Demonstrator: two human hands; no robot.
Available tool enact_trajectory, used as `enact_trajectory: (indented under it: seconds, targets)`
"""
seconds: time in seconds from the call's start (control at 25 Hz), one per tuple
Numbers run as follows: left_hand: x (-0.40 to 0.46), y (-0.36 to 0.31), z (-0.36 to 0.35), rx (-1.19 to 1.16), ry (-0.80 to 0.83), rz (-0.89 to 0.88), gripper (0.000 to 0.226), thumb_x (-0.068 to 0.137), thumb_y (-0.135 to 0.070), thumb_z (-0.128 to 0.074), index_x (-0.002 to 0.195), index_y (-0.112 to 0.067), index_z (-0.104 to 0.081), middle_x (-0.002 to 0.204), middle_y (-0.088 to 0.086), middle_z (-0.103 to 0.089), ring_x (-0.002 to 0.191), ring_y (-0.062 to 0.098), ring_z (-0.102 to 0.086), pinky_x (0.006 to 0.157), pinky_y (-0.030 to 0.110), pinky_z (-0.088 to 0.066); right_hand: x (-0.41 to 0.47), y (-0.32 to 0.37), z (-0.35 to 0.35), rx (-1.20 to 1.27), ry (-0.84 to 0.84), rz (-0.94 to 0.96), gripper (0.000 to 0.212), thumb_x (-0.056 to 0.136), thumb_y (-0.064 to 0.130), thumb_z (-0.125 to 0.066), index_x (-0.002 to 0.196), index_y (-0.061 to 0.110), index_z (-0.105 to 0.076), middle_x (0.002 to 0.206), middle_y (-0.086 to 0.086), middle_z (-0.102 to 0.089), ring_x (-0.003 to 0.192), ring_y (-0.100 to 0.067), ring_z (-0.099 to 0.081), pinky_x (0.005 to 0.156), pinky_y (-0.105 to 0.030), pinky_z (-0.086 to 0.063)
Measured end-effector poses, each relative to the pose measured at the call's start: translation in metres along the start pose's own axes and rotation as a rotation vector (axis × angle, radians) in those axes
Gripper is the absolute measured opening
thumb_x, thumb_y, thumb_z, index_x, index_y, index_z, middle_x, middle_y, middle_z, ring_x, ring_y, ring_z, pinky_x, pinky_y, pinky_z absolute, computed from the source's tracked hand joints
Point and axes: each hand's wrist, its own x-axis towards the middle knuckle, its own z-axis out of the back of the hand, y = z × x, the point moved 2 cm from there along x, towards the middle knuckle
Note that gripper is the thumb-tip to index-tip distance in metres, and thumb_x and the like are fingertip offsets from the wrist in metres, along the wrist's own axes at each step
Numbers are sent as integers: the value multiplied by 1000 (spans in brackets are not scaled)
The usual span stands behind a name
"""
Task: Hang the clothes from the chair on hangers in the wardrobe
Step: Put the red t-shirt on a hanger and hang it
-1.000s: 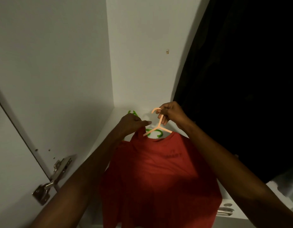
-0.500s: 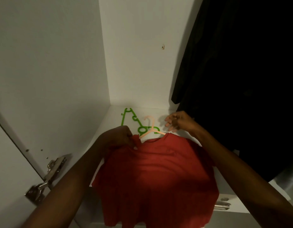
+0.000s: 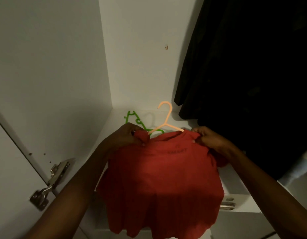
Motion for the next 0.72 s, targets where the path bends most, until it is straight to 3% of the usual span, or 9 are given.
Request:
enact_trajectory:
  seconds: [0.08, 0.2, 0.28, 0.36, 0.44, 0.52, 0.6, 0.72]
  targets:
    - [-6, -19, 0, -70, -14, 81, 49, 61, -45, -95, 94, -16, -75, 93, -2, -77, 89, 15, -73, 87, 35, -57, -13, 11, 0, -12, -63, 71, 16, 86, 1, -66, 80, 13, -57, 69, 0, -52, 63, -12, -50, 56, -28, -37]
    - [-8, -59, -6, -29, -42, 119, 63, 61, -78, -77, 101, -31, -69, 93, -6, -78, 93, 13, -72, 90, 37, -54, -29, 28, -2, -76, -156, 163, 24, 90, -11, -59, 76, 8, -56, 66, 2, -50, 58, -7, -47, 52, -24, -33]
    - [-7, -88, -12, 44, 10, 21, 45, 83, -71, -65, 106, -34, -71, 87, -4, -78, 88, 14, -73, 88, 37, -55, -37, 38, -4, -138, -180, 212, 22, 89, -15, -56, 75, 1, -54, 66, 0, -50, 58, -6, -47, 50, -23, -32]
    - [-12, -116, -13, -2, 69, -113, 32, 99, -50, -59, 107, -24, -76, 82, 5, -77, 73, 18, -70, 73, 33, -57, -48, 44, -7, -152, -208, 240, 26, 87, -17, -56, 74, 5, -55, 66, 2, -52, 59, -4, -49, 52, -23, -34]
    - [-20, -133, -14, -158, 138, -151, 26, 100, -34, -62, 109, -14, -75, 72, 12, -69, 56, 18, -58, 56, 27, -48, -64, 46, -9, -128, -238, 240, 39, 87, -17, -57, 71, 19, -59, 66, 3, -54, 60, -9, -52, 53, -28, -37]
    - [-26, -141, -20, -206, 184, -152, 27, 100, -35, -63, 107, -12, -76, 58, 8, -50, 48, 15, -41, 46, 24, -35, -81, 49, -10, -88, -266, 260, 39, 86, -15, -63, 75, 22, -62, 69, 6, -60, 64, -10, -57, 55, -30, -43]
    - [-31, -150, -25, -153, 149, -211, 35, 104, -39, -54, 103, -14, -79, 52, 5, -40, 45, 15, -35, 44, 23, -31, -98, 50, -8, -12, -267, 262, 31, 80, -11, -77, 92, 16, -68, 85, 8, -67, 78, -7, -65, 66, -23, -53]
    - [-40, -175, -18, -26, 119, -307, 32, 105, -38, -51, 111, -21, -78, 59, 10, -62, 47, 21, -52, 49, 26, -43, -125, 37, 2, 106, -269, 181, 65, 66, 0, -91, 122, 26, -68, 118, 9, -70, 106, -5, -67, 84, -23, -59]
